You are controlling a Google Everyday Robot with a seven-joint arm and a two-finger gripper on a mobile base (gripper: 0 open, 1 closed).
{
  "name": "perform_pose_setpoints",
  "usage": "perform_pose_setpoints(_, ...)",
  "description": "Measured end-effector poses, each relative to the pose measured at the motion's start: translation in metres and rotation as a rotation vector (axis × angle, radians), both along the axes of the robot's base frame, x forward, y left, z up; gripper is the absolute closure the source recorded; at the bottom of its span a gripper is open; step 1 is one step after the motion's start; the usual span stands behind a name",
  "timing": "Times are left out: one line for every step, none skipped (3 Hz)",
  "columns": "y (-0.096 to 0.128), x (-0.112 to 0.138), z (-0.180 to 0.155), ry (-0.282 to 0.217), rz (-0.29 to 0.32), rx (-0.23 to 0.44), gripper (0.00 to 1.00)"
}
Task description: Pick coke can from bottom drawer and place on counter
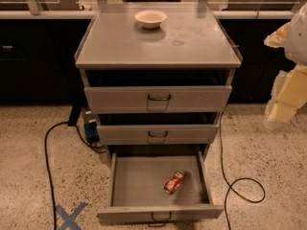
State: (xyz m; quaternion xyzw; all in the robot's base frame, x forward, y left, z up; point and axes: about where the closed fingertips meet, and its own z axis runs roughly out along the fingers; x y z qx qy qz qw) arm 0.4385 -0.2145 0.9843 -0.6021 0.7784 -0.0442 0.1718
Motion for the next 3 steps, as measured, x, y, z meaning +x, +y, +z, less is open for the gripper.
perform_pose_setpoints(0.000,0.000,0.000,0.000,0.000,0.000,0.00)
perform_pose_setpoints(0.004,-0.001,-0.016,0.012,-0.001,0.007,0.00)
perform_pose_setpoints(0.023,-0.006,-0.056,0.014,0.008,0.018,0.00)
